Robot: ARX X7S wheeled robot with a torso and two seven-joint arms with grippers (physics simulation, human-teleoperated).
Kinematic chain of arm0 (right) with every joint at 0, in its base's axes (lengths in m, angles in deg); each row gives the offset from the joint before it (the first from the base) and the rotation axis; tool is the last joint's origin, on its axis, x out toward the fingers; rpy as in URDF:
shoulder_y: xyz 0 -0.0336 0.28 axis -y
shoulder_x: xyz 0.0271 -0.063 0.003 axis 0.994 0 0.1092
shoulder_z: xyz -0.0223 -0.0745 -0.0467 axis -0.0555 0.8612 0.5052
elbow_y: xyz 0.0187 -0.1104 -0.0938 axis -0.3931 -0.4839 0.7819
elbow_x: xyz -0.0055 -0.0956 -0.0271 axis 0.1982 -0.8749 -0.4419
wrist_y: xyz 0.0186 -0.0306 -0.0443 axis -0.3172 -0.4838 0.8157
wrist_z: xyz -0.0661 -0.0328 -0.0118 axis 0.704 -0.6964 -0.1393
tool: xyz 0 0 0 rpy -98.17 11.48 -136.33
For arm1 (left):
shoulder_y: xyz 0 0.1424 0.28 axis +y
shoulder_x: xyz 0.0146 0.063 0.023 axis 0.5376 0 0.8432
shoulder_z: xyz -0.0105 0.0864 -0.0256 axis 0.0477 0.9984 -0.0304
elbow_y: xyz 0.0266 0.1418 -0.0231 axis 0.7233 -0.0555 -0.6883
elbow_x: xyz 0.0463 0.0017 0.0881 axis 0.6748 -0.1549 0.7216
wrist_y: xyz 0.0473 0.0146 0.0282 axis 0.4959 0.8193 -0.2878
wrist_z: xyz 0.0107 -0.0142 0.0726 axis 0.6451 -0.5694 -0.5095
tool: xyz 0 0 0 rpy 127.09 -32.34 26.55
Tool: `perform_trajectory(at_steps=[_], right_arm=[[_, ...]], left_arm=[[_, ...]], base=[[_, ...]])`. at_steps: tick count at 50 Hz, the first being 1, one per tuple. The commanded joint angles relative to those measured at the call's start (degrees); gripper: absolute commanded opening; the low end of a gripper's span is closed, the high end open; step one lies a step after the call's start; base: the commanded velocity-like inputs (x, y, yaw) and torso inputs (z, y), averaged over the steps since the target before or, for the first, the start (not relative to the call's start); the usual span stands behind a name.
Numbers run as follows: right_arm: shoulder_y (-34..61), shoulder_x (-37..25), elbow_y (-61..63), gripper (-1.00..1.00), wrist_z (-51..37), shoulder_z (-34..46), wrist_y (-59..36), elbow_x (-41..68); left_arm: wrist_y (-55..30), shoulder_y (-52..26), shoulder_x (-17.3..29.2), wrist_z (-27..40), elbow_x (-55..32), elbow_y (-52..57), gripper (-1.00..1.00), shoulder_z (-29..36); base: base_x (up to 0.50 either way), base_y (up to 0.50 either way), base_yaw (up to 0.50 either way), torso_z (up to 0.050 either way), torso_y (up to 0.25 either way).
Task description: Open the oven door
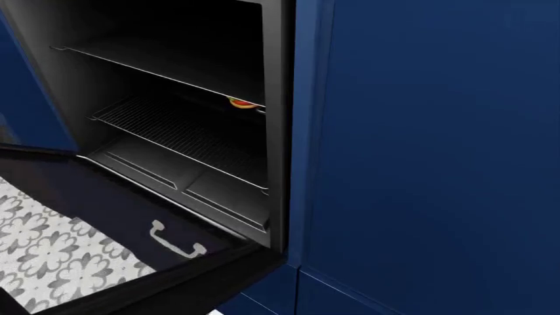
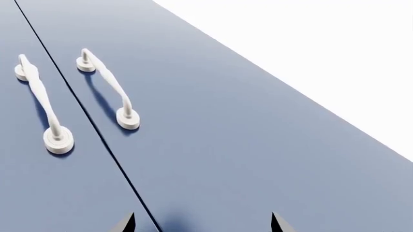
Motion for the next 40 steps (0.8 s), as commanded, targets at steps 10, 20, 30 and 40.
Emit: perform_trajectory(at_steps=[10,20,30,40], right_arm=[[-0.53,0.12,0.29,1.0,0.02,-0.16,0.67,0.16],[-0.54,0.11,0.59,1.0,-0.14,-0.21,0.67,0.34],[-0.53,0.28,0.42,1.0,0.31,-0.42,2.93,-0.89],[-0.55,0.25,0.42,1.0,0.27,-0.41,2.94,-0.9]], left_arm=[[-2.38,-5.19,-2.86,-0.03,15.65,-37.76,-1.0,1.83],[-0.23,-1.68,-3.59,-0.03,14.95,-35.15,-1.0,-0.99],[-0.46,-2.99,-3.32,-0.03,15.19,-35.92,-1.0,0.47],[-0.46,-2.99,-3.32,-0.03,15.18,-35.92,-1.0,0.47]], base=[[0.01,0.01,0.0,-0.002,0.0],[0.0,0.0,-0.01,-0.001,0.0],[0.01,0.01,0.0,-0.002,0.0],[0.0,0.01,-0.01,-0.002,0.0]])
